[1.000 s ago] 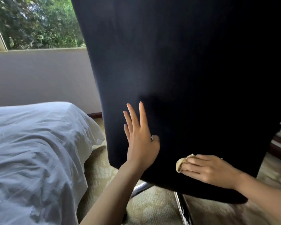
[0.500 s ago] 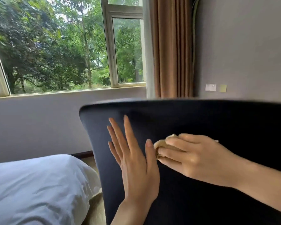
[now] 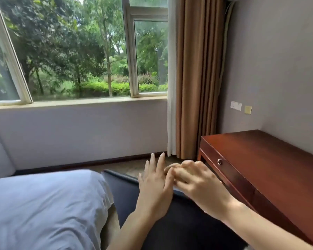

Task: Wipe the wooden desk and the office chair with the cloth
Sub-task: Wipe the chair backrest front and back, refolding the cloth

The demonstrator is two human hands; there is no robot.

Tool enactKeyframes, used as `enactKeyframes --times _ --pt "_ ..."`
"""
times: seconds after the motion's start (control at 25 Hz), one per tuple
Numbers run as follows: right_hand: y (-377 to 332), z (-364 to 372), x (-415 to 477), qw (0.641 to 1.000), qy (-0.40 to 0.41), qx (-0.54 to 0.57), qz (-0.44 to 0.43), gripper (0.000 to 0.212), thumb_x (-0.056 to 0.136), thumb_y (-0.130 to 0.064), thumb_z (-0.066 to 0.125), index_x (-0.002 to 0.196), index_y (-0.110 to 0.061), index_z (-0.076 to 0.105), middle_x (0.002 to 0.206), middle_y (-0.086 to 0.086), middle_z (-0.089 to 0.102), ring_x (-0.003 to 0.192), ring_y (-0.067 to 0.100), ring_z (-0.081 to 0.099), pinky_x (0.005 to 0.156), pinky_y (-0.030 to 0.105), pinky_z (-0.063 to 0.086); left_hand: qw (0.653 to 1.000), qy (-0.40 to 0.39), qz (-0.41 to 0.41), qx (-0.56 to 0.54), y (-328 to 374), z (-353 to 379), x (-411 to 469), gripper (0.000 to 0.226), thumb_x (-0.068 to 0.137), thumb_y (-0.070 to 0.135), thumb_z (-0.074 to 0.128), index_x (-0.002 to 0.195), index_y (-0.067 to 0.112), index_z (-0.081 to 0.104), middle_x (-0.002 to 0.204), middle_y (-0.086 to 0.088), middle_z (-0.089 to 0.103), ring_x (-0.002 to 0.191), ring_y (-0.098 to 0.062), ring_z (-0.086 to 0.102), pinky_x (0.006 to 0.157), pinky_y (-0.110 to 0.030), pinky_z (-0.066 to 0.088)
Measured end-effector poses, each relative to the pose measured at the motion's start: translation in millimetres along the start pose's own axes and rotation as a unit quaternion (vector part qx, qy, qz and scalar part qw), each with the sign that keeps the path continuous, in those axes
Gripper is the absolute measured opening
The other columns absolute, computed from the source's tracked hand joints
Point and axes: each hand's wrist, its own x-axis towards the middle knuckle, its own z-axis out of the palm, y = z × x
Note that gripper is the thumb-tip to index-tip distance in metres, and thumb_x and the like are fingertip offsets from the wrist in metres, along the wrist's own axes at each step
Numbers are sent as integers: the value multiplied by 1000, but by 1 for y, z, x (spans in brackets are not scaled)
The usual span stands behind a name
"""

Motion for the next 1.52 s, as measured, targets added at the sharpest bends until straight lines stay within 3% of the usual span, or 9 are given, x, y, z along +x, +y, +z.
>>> enactKeyframes --times 0.08,0.2,0.32,0.44,0.6,0.84,1.04,1.32,1.52 --pt "7 -23 -9 993 -56 58 83 58 49 -10 88 103 -23 71 109 -8 67 95 21 64 76 33 54 996 -65 -50 20 14 0 -12 55 98 52 20 149 38 8 159 6 1 146 -14 -3 116 -45 0" --pt "13 -41 -44 956 -49 186 222 50 69 6 76 110 -20 70 113 -7 65 99 21 60 82 36 53 986 -144 -72 33 28 7 -34 56 99 51 23 150 31 12 157 4 19 145 -18 10 114 -50 2" --pt "17 -44 -84 826 -28 376 419 45 88 7 49 117 -25 60 119 -6 54 104 15 54 83 20 43 968 -198 -61 142 32 22 -52 59 98 47 30 151 31 7 159 0 8 146 -27 -7 114 -52 -2" --pt "11 -40 -118 734 -78 425 524 55 87 1 42 129 -34 48 135 -2 44 103 18 52 86 33 45 955 -184 -43 227 30 30 -64 65 96 47 35 150 35 2 160 3 -4 145 -25 -13 112 -57 -7" --pt "-18 -29 -132 739 -249 371 505 65 89 -14 44 145 -41 26 153 -10 21 128 16 38 95 29 34 944 -140 15 298 16 34 -70 70 94 53 35 149 36 -4 159 4 -2 145 -25 -13 110 -57 -12" --pt "-38 -23 -105 814 -229 138 516 41 90 -36 58 130 -33 48 124 -6 59 103 26 61 74 31 43 959 -75 99 253 -24 37 -73 68 94 57 30 149 36 -4 159 5 0 145 -26 -11 117 -48 -4" --pt "-71 -21 -57 840 -241 33 485 31 95 -42 49 123 -30 52 102 -5 69 89 19 67 63 24 41 968 -70 153 187 -73 13 -59 70 92 59 34 150 35 4 158 7 4 144 -22 -17 116 -38 -6" --pt "-135 3 10 792 -257 98 545 55 92 -43 53 142 -33 32 138 -8 47 111 18 59 86 29 48 977 -91 178 67 -136 -32 -20 64 92 55 39 147 25 27 158 1 12 145 -18 -14 118 -40 6" --pt "-159 24 13 706 -134 361 594 53 87 -35 64 132 -49 42 139 -26 40 125 -11 37 104 6 28 989 -34 -1 -144 -126 -28 -6 67 96 31 48 151 19 12 156 3 -22 145 -16 -16 118 -37 1"
